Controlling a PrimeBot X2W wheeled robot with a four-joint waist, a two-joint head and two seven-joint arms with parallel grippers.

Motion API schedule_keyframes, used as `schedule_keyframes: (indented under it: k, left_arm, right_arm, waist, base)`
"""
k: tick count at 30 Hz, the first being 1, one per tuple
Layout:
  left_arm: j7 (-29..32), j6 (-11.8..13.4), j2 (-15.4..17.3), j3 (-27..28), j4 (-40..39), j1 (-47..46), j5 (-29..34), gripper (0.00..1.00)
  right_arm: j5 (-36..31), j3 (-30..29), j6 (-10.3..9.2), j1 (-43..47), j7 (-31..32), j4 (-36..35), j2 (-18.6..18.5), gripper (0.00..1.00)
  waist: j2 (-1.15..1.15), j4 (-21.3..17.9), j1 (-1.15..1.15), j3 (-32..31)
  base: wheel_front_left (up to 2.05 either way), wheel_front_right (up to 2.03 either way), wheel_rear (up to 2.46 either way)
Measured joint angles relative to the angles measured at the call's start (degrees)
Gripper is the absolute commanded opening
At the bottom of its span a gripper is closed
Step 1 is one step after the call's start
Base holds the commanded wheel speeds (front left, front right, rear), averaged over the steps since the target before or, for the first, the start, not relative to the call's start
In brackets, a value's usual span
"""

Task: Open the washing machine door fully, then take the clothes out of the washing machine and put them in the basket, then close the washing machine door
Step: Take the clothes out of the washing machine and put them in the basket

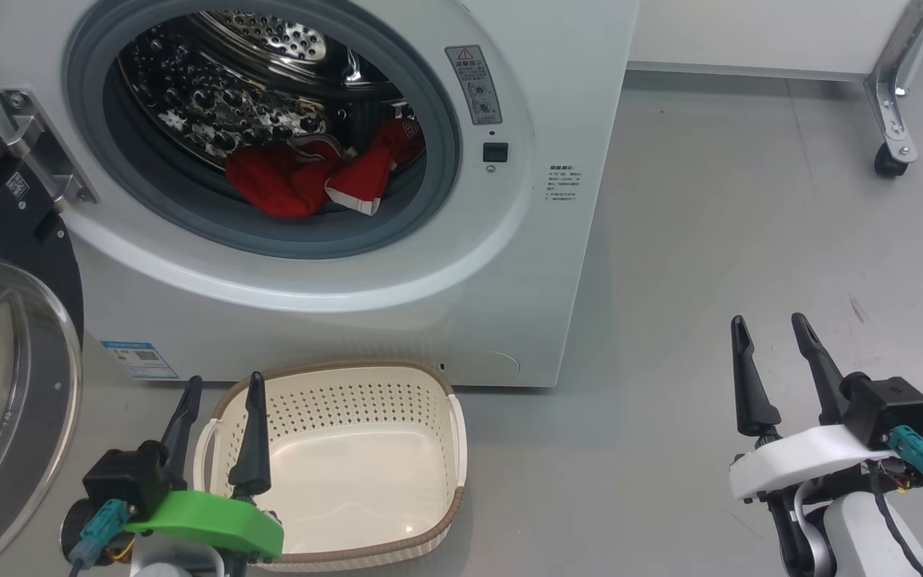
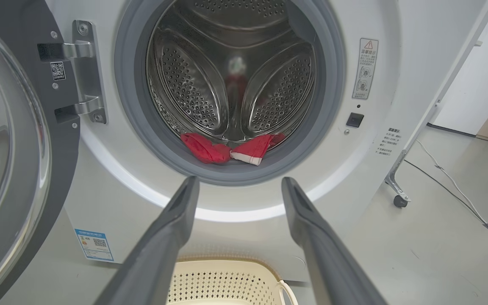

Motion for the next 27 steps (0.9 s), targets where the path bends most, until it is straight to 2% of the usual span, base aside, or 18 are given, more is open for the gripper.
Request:
schedule_keyframes:
  k: [27]
  left_arm:
    - [0.0, 0.0, 0.0, -0.1, 0.0, 0.0, 1.6, 1.0]
  right_arm:
    - [0.0, -0.3, 0.01, 0.0, -0.3, 0.0, 0.3, 1.0]
  waist:
    - [0.0, -0.3, 0.0, 0.6]
  base:
    - [0.0, 0.0, 0.0]
